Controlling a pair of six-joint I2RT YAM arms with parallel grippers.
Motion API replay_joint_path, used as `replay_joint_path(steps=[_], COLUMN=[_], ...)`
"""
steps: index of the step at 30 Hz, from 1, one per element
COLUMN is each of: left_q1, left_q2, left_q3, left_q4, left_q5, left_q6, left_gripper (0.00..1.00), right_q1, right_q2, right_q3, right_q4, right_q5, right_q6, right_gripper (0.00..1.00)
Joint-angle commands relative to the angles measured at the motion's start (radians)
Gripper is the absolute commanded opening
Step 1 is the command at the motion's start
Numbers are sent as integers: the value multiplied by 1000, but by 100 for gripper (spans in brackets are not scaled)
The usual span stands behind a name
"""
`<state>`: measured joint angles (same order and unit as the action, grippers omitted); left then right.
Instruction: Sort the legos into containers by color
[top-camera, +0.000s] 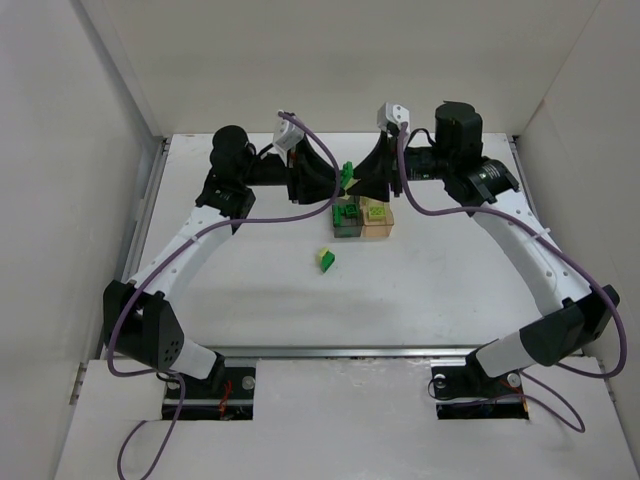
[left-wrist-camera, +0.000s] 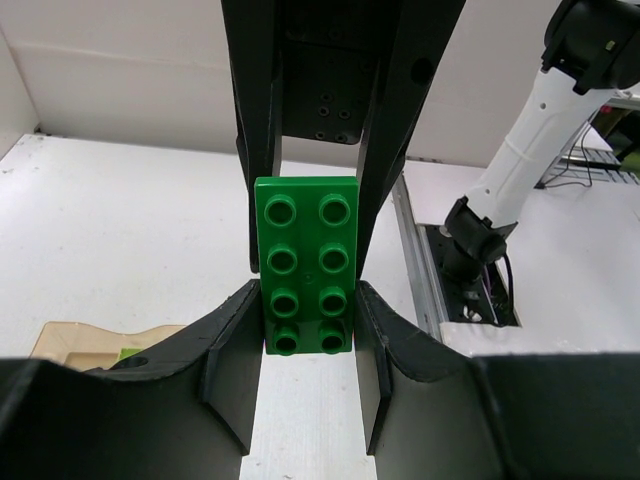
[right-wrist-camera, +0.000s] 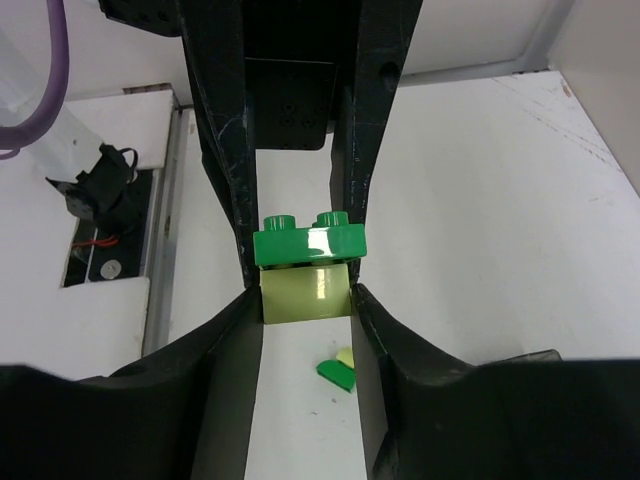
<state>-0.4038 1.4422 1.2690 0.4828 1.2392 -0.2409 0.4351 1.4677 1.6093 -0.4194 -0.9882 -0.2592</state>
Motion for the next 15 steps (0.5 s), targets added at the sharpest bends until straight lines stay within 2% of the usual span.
replay_joint_path(steps=[1, 2, 5, 6, 9, 15], left_q1=[-3, -3, -3, -3, -3, -3], left_q2=[-54, -54, -54, -54, -54, -45], left_q3=[33, 23, 14, 13, 23, 116], left_q4=[40, 40, 40, 40, 28, -159], left_q5=[40, 40, 40, 40, 31, 11], left_q6=[-1, -1, -1, -11, 3, 137], left_gripper=[0, 0, 0, 0, 0, 0], right_q1=[8, 8, 8, 8, 8, -4], right_q2=[-15, -15, -15, -15, -24, 11], right_q3=[9, 18, 18, 18, -21, -106], right_q4=[5, 14, 24, 24, 60, -2], right_q5=[0, 0, -33, -33, -33, 115], right_q6=[-29, -29, -29, -29, -29, -64], right_gripper=[42, 40, 25, 0, 0, 0])
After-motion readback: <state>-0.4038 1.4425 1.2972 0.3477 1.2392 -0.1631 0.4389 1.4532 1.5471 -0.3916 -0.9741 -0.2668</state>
